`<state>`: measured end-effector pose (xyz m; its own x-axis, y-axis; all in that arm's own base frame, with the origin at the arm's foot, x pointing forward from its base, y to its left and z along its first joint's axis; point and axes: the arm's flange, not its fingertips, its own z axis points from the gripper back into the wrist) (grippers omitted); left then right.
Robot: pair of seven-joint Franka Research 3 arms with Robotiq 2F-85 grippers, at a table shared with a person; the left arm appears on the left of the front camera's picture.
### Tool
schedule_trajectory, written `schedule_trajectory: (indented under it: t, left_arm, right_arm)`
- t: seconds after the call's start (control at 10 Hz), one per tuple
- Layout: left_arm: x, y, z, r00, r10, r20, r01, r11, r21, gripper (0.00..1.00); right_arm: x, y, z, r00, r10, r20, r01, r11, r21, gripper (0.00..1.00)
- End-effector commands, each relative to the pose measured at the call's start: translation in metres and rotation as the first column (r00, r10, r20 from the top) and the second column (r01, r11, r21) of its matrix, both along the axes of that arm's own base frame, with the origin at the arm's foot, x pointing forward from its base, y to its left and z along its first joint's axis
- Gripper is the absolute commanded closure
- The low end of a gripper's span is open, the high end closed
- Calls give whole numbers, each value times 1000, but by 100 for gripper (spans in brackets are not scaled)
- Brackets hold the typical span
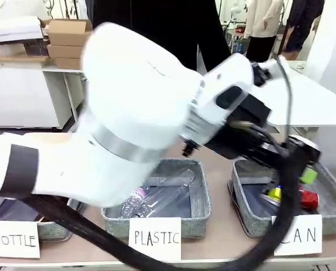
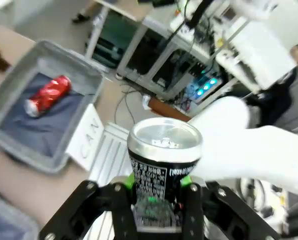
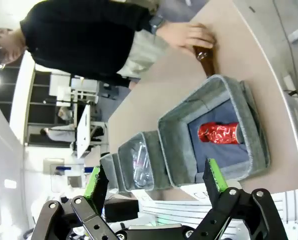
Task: Sort the can waste into the basket.
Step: Pick up the can waste from the table and place it in the right Fabric basket.
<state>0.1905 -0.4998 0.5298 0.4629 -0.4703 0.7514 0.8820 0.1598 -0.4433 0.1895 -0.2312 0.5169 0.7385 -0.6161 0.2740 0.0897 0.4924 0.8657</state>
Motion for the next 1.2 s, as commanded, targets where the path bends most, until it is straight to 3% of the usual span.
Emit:
schedule_trajectory:
  t: [0.0, 0.3, 0.4, 0.6, 0.8, 0.9, 1.1]
  left_arm:
    - [7, 29, 12, 999, 1, -33, -2, 1000, -9, 73]
    - [7, 29, 12, 999, 1, -33, -2, 1000, -9, 73]
    - [12, 9, 4, 1000, 4, -20, -4, 1000, -8, 73]
    - [89, -59, -38, 958, -138, 250, 117, 988, 96, 73]
    - [140, -117, -77, 956, -188, 223, 167, 980, 111, 73]
    - [148, -145, -89, 949, -157, 272, 125, 984, 130, 73]
    - [147, -163, -102, 959, -173, 223, 150, 982, 118, 73]
  right_arm:
    - [3, -8, 7, 1000, -7, -10, 7, 1000, -16, 0]
    - [3, -8, 7, 1000, -7, -10, 7, 1000, -16, 0]
    - [3, -8, 7, 1000, -7, -10, 7, 1000, -16, 0]
    - [3, -8, 7, 1000, -7, -10, 7, 1000, -16, 0]
    - [3, -8, 7, 1000, -7, -10, 7, 1000, -16, 0]
    - [3, -8, 7, 1000, -7, -10, 7, 1000, -16, 0]
    - [3, -8, 7, 1000, -7, -10, 7, 1000, -16, 0]
